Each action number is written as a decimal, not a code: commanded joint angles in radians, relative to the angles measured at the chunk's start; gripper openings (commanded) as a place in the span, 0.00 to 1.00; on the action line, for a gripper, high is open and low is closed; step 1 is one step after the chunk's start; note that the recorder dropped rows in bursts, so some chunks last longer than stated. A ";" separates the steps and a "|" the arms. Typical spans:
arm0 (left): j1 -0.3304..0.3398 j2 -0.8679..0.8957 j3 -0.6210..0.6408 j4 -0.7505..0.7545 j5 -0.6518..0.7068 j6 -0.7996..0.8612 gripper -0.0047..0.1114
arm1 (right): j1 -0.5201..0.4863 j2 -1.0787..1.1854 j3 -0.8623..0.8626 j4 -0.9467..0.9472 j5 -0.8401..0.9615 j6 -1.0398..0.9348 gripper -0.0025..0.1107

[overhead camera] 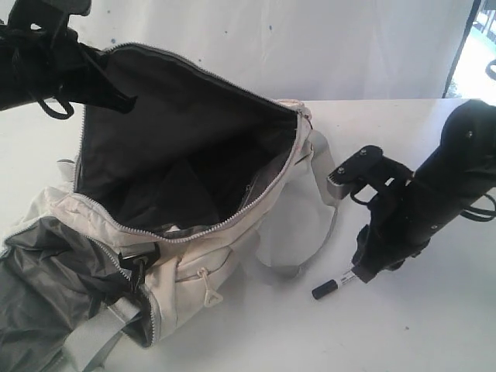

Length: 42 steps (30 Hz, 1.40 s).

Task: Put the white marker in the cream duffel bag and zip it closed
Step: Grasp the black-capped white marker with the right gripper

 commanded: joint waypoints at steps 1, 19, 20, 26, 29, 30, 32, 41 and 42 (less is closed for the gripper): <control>0.005 0.000 -0.008 0.004 -0.009 -0.013 0.04 | -0.003 0.029 0.003 0.133 0.006 -0.352 0.44; 0.005 0.000 -0.008 0.000 -0.010 -0.013 0.04 | 0.023 0.193 0.003 0.137 -0.092 -0.498 0.43; 0.005 0.000 -0.008 0.000 -0.010 -0.013 0.04 | 0.023 0.193 0.003 0.137 -0.070 -0.499 0.37; 0.005 0.000 -0.008 0.000 -0.010 -0.013 0.04 | 0.023 0.193 0.003 0.137 0.043 -0.494 0.07; 0.005 0.000 -0.008 0.000 -0.010 -0.013 0.04 | 0.023 0.193 0.003 0.137 0.084 -0.491 0.02; 0.005 0.000 -0.008 -0.008 -0.010 -0.013 0.04 | 0.023 0.193 0.003 0.137 0.089 -0.491 0.02; 0.005 0.000 -0.008 -0.010 -0.010 -0.013 0.04 | 0.023 0.193 0.003 0.137 0.087 -0.491 0.02; 0.005 0.000 -0.008 -0.019 -0.008 -0.013 0.04 | 0.023 0.193 0.003 0.137 0.055 -0.366 0.02; 0.005 0.000 -0.008 -0.019 -0.008 -0.013 0.04 | 0.023 0.193 0.003 0.137 0.055 -0.339 0.02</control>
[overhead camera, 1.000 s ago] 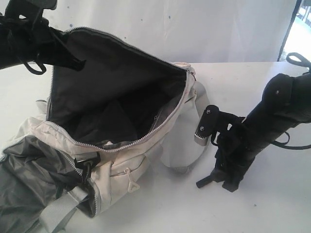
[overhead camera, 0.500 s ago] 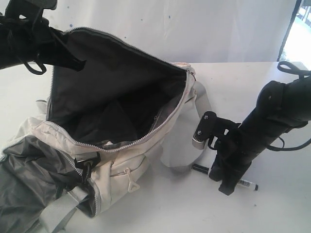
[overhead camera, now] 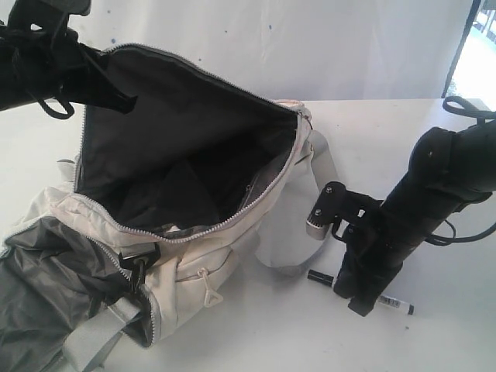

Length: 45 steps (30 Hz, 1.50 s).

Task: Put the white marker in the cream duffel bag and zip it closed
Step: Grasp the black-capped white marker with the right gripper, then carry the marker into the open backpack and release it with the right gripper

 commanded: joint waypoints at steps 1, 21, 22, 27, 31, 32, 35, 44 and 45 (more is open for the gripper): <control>0.005 0.000 -0.008 -0.013 -0.014 -0.007 0.04 | -0.001 0.020 0.012 -0.023 0.020 0.140 0.02; 0.005 0.000 -0.008 -0.016 0.003 -0.007 0.04 | -0.001 -0.107 0.010 -0.008 -0.023 0.539 0.02; 0.005 0.000 -0.008 -0.016 0.003 -0.007 0.04 | -0.001 -0.122 0.010 -0.008 -0.024 0.539 0.02; 0.005 0.000 -0.008 -0.016 0.003 -0.007 0.04 | -0.001 -0.188 0.010 0.011 -0.034 0.541 0.02; 0.005 0.000 -0.008 -0.016 0.003 -0.007 0.04 | -0.001 -0.238 0.010 0.050 -0.043 0.541 0.02; 0.005 0.000 -0.008 -0.016 0.003 -0.007 0.04 | -0.001 -0.252 0.010 0.064 -0.056 0.541 0.02; 0.005 0.000 -0.008 -0.016 0.005 -0.007 0.04 | -0.001 -0.290 0.010 0.105 -0.102 0.541 0.02; 0.005 0.000 -0.008 -0.016 0.005 -0.007 0.04 | -0.001 -0.340 0.010 0.633 -0.181 0.534 0.02; 0.005 0.000 -0.008 -0.016 0.005 -0.007 0.04 | -0.001 -0.340 0.010 0.687 -0.181 0.534 0.02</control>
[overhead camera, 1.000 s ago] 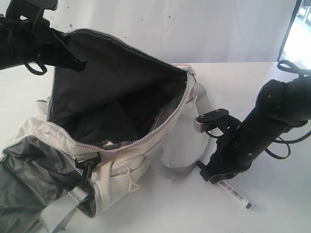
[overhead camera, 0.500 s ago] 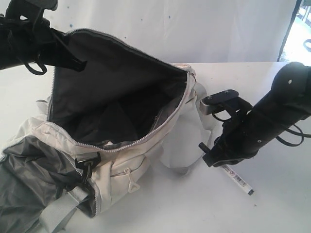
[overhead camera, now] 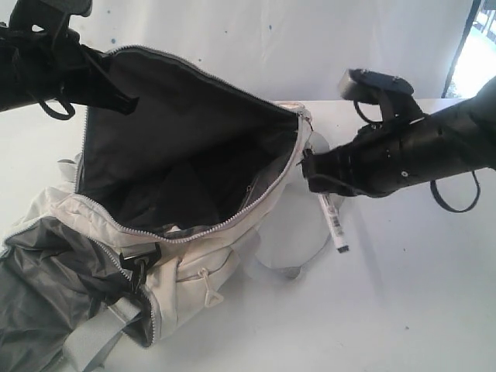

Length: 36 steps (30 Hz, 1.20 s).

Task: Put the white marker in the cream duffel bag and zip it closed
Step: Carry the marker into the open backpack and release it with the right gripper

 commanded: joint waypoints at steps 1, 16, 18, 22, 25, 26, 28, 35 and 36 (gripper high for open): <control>0.005 0.000 -0.008 -0.012 -0.011 -0.007 0.04 | -0.001 -0.008 0.002 0.281 -0.023 -0.003 0.02; 0.005 0.000 -0.008 -0.012 -0.011 -0.007 0.04 | 0.043 0.169 -0.103 0.773 0.074 -0.106 0.02; 0.005 0.000 -0.008 -0.012 -0.011 -0.007 0.04 | 0.070 0.210 -0.137 0.786 0.070 -0.111 0.02; 0.005 0.000 -0.008 -0.012 -0.011 -0.007 0.04 | 0.111 0.287 -0.201 0.786 0.052 -0.114 0.02; 0.005 0.000 -0.008 -0.012 -0.011 -0.007 0.04 | 0.130 0.336 -0.242 0.786 0.018 -0.123 0.02; 0.005 0.000 -0.008 -0.012 -0.011 -0.007 0.04 | 0.135 0.351 -0.254 0.786 0.006 -0.138 0.02; 0.005 0.000 -0.008 -0.012 -0.011 -0.007 0.04 | 0.139 0.375 -0.273 0.786 -0.005 -0.165 0.05; 0.005 0.000 -0.008 -0.012 -0.011 -0.007 0.04 | 0.139 0.406 -0.299 0.786 0.009 -0.167 0.38; 0.005 0.000 -0.008 -0.012 -0.011 -0.007 0.04 | 0.139 0.406 -0.299 0.786 0.009 -0.167 0.45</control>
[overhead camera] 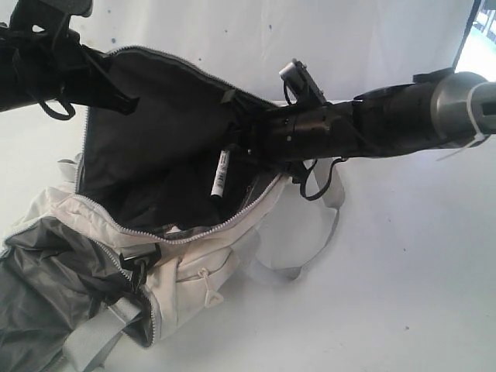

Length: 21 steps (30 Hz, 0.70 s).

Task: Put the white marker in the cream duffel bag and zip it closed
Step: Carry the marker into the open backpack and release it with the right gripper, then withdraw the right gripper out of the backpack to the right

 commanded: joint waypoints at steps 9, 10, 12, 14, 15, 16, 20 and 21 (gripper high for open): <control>0.005 0.000 -0.008 -0.012 -0.014 -0.007 0.04 | 0.001 -0.006 -0.011 0.004 0.054 -0.019 0.69; 0.005 0.000 -0.008 -0.012 -0.014 -0.007 0.04 | 0.001 -0.008 -0.011 0.002 0.067 -0.019 0.69; 0.005 0.000 -0.008 -0.012 -0.009 -0.007 0.04 | 0.001 -0.035 -0.011 -0.044 0.097 -0.019 0.69; 0.005 0.000 -0.008 -0.012 0.010 -0.007 0.04 | 0.001 -0.068 -0.011 -0.130 0.097 -0.019 0.69; 0.005 0.000 -0.008 -0.012 0.013 -0.007 0.04 | 0.001 -0.080 -0.011 -0.168 0.099 -0.011 0.69; 0.005 0.000 -0.008 -0.012 0.013 -0.007 0.04 | 0.001 -0.097 -0.011 -0.218 0.101 0.013 0.69; 0.005 0.000 -0.008 -0.012 0.018 -0.007 0.04 | 0.001 -0.165 -0.011 -0.518 0.157 0.177 0.69; 0.005 0.000 -0.008 -0.012 0.024 -0.007 0.04 | 0.001 -0.177 -0.011 -0.563 0.175 0.183 0.68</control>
